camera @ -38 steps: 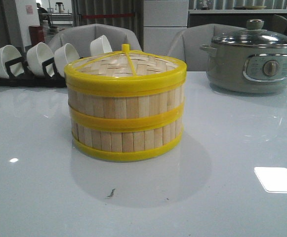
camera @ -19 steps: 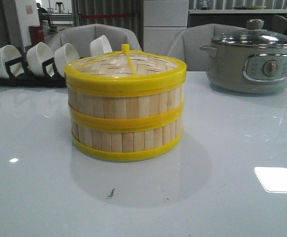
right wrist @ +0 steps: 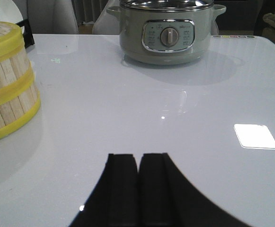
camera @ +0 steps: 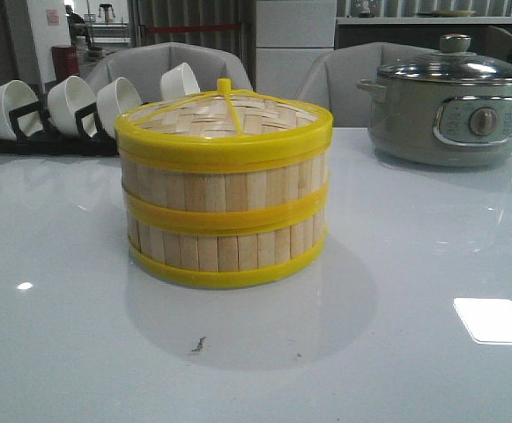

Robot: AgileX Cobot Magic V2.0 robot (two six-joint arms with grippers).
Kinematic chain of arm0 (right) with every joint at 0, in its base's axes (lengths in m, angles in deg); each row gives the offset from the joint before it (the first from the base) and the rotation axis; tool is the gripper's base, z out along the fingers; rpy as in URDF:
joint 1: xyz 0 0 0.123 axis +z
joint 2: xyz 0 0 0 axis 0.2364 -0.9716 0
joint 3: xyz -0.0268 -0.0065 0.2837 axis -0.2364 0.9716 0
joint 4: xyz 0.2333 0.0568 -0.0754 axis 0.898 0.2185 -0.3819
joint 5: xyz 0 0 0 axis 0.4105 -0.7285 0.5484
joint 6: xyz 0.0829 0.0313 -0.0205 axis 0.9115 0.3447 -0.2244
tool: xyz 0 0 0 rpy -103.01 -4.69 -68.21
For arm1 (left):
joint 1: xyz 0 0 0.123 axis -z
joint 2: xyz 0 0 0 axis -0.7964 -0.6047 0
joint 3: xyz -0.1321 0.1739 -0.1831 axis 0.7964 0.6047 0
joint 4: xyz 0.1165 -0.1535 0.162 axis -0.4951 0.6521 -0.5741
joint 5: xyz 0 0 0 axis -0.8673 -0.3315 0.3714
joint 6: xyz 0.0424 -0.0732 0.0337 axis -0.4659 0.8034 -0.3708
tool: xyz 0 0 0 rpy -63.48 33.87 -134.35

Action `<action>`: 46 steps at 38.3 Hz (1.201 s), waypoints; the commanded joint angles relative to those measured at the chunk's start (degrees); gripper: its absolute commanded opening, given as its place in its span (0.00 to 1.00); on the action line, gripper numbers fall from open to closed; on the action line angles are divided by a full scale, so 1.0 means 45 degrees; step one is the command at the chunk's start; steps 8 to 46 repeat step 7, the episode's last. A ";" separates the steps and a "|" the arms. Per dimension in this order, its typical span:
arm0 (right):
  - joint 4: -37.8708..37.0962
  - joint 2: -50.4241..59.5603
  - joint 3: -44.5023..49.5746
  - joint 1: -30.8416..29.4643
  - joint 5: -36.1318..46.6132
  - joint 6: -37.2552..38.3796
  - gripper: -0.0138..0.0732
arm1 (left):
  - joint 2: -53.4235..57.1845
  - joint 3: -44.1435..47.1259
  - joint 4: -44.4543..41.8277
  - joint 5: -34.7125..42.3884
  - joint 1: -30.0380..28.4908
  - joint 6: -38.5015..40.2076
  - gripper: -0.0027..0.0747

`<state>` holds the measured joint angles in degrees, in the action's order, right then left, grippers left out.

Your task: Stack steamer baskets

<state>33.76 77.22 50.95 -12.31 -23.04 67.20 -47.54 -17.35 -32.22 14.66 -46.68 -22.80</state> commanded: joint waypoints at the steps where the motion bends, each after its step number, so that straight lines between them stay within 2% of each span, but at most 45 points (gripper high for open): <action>1: -0.0023 0.0269 -0.0193 -0.0087 0.1012 -0.0080 0.22 | 0.0198 -0.0002 0.0039 0.0996 -0.0027 0.0032 0.15; 46: -0.0023 0.0269 -0.0193 -0.0087 0.1012 -0.0080 0.22 | 0.0198 -0.0002 0.0039 0.0996 -0.0027 0.0032 0.15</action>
